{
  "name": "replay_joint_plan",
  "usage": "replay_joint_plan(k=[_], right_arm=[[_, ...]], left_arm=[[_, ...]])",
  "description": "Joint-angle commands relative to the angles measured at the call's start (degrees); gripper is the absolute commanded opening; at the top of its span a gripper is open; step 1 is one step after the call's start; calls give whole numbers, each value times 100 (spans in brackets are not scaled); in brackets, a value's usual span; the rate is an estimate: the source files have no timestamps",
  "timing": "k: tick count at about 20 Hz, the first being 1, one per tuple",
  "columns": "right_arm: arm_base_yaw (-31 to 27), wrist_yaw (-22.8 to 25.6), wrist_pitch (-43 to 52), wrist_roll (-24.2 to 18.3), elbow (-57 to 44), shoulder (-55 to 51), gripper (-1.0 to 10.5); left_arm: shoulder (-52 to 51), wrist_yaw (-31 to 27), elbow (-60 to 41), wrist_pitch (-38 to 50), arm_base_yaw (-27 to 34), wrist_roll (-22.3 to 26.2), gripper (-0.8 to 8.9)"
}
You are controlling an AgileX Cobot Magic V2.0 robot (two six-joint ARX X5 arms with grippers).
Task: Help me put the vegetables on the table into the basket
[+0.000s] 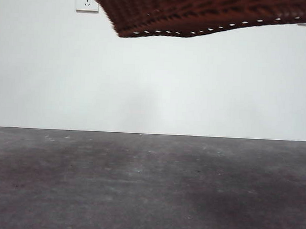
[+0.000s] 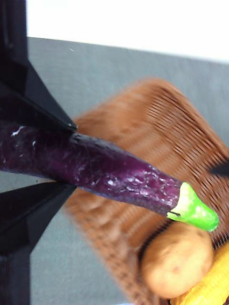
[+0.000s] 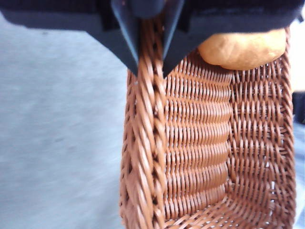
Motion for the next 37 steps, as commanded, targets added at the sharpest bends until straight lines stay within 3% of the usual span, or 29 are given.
replay_joint_plan(k=[1,8,15,18,22,26,31,33,34,36,37], right_arm=[[310,-90,-35,-24,-24,-37,-8],[841,42,-94,26,-24,-22,-8],[874,39,-63,9,-24,-22,-8],[872,39,-7,-17,-24,-22,-8],[874,39,61,15,-24,-22,-8],[861,42,120,107,-24,-22,-8],[850,52,741,789,-24,-22,-8],[699,356,820,988,-24,-22,-8],[546,498,822,1064,-24,-22,-8],[15,514,850,1134,-24,-22,-8],[-308,505,855,1172,-24,-22,-8]], left_arm=[[358,-442,-17,11,-621,-118,-7],[1394,-649,-17,11,-1016,-118,-7],[2076,4,-17,13,-981,-407,11],[2055,-9,-15,15,-942,-514,366],[1917,-20,-13,55,-907,-662,382],[1300,-232,7,79,-826,-1019,382],[-114,-358,7,179,-358,-2354,381],[-586,-361,7,50,-190,-2940,372],[-820,-361,7,26,-114,-3154,342],[-1294,-361,7,28,-44,-3224,-9],[-1488,-358,7,26,-44,-3285,-7]])
